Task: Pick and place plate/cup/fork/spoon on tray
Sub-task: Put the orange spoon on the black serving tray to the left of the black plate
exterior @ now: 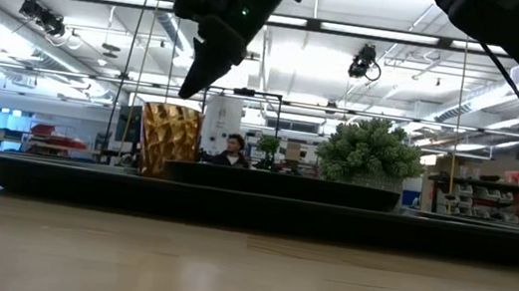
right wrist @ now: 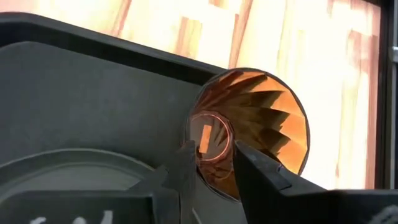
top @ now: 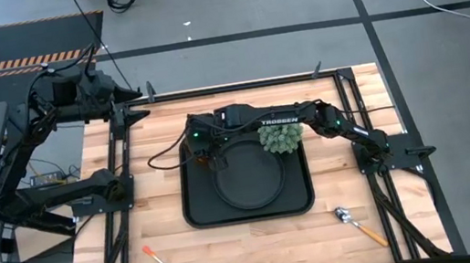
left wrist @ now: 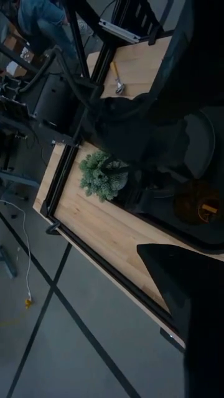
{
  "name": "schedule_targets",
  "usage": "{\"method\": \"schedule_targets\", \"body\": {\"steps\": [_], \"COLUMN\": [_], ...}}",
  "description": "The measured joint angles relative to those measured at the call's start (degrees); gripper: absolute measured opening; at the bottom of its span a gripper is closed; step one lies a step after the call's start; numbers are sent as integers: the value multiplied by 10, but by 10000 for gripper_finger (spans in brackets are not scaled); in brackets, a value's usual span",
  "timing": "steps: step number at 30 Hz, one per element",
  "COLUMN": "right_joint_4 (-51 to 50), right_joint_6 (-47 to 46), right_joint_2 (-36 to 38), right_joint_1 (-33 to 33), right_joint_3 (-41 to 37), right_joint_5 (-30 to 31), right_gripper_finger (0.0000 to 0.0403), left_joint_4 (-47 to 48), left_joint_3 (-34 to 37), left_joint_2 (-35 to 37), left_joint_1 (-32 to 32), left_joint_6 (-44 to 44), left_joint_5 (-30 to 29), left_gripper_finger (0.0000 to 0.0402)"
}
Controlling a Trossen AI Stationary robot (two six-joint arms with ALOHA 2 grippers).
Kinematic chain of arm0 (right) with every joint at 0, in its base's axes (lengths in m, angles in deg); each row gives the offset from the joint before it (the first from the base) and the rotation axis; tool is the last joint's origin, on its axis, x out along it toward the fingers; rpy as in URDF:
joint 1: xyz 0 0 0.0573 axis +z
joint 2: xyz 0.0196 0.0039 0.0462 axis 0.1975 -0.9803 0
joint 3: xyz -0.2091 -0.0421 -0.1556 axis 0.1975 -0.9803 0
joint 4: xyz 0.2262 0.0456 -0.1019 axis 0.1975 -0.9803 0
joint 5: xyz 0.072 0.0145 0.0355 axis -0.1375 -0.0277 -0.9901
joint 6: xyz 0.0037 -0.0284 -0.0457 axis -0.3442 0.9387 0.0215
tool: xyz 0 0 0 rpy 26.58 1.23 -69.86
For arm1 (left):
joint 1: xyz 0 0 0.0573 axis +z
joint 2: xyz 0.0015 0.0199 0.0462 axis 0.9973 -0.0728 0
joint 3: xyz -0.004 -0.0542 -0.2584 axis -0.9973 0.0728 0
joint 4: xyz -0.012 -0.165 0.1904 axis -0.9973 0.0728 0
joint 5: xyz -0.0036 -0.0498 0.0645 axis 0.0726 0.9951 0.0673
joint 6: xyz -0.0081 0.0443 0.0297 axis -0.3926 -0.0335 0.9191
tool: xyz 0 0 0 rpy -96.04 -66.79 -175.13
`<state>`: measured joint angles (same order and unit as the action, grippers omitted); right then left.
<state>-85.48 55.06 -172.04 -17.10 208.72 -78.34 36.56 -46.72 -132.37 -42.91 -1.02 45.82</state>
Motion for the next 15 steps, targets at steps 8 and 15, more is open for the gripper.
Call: {"method": "schedule_targets", "body": {"steps": [8,15], "right_joint_4": [-10,-12], "right_joint_6": [0,0], "right_joint_2": [0,12], "right_joint_1": [0,1], "right_joint_3": [0,0], "right_joint_5": [0,1], "right_gripper_finger": [111,111], "left_joint_4": [0,0], "left_joint_3": [0,0], "left_joint_2": [0,7], "left_joint_1": [0,0], "left_joint_6": [-4,-12], "left_joint_5": [0,3], "left_gripper_finger": [329,329]}}
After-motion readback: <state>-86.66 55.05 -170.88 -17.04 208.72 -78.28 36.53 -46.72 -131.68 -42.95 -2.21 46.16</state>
